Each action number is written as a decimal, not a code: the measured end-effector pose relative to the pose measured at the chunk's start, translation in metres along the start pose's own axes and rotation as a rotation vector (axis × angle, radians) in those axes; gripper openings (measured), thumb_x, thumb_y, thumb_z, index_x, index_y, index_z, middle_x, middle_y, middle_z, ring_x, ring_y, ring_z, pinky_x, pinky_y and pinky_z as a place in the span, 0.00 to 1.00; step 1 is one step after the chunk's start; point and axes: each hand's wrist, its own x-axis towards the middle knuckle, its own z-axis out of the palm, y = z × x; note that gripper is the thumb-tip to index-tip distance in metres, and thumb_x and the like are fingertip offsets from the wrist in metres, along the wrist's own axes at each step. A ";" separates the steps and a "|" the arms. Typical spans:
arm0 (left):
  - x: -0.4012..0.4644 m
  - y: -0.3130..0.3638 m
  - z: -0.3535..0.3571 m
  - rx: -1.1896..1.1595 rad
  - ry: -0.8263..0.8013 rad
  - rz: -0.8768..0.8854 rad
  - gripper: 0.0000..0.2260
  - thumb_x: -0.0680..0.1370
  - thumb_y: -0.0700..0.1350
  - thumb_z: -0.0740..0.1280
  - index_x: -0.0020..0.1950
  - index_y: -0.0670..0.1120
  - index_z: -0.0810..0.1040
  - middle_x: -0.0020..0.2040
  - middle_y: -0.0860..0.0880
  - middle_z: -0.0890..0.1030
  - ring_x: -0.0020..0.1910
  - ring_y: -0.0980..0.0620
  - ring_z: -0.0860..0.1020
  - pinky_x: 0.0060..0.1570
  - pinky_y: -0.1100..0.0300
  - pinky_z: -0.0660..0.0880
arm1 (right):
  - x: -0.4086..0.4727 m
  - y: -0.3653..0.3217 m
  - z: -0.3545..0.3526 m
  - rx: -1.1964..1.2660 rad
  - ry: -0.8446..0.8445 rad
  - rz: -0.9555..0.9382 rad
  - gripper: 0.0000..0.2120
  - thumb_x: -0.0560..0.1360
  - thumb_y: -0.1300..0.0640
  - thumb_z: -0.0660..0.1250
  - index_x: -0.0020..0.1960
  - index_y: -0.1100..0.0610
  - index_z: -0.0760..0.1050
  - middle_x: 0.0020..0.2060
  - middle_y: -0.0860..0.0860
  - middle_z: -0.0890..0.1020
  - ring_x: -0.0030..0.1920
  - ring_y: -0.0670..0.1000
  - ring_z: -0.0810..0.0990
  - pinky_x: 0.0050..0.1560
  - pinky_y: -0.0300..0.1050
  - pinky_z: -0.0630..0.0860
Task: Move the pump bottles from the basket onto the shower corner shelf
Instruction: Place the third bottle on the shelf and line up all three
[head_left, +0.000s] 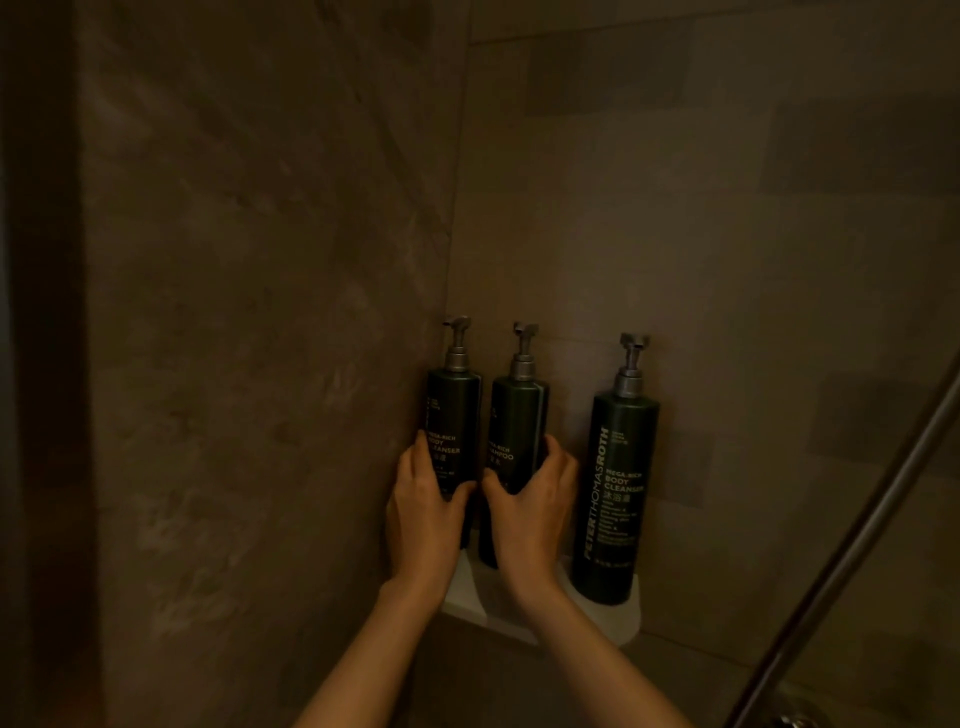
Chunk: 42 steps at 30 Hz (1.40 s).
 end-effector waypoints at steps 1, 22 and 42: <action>0.000 0.000 0.000 0.006 0.001 -0.005 0.32 0.73 0.44 0.71 0.74 0.45 0.61 0.68 0.45 0.71 0.63 0.48 0.73 0.59 0.56 0.73 | 0.000 0.000 0.001 -0.003 0.002 -0.002 0.34 0.69 0.57 0.73 0.70 0.56 0.62 0.63 0.53 0.69 0.64 0.52 0.71 0.63 0.49 0.72; -0.034 0.029 -0.005 -0.050 0.020 0.227 0.25 0.77 0.42 0.64 0.73 0.46 0.63 0.71 0.46 0.67 0.69 0.52 0.66 0.67 0.59 0.63 | -0.018 -0.016 -0.058 -0.062 0.185 -0.400 0.24 0.73 0.60 0.68 0.67 0.57 0.67 0.64 0.53 0.69 0.65 0.45 0.66 0.66 0.30 0.62; -0.034 0.035 0.029 -0.007 -0.088 0.095 0.34 0.74 0.43 0.69 0.76 0.45 0.55 0.73 0.43 0.65 0.71 0.46 0.65 0.67 0.53 0.65 | 0.013 0.033 -0.074 -0.038 0.040 -0.016 0.36 0.69 0.51 0.74 0.71 0.49 0.60 0.63 0.47 0.70 0.58 0.46 0.72 0.49 0.40 0.70</action>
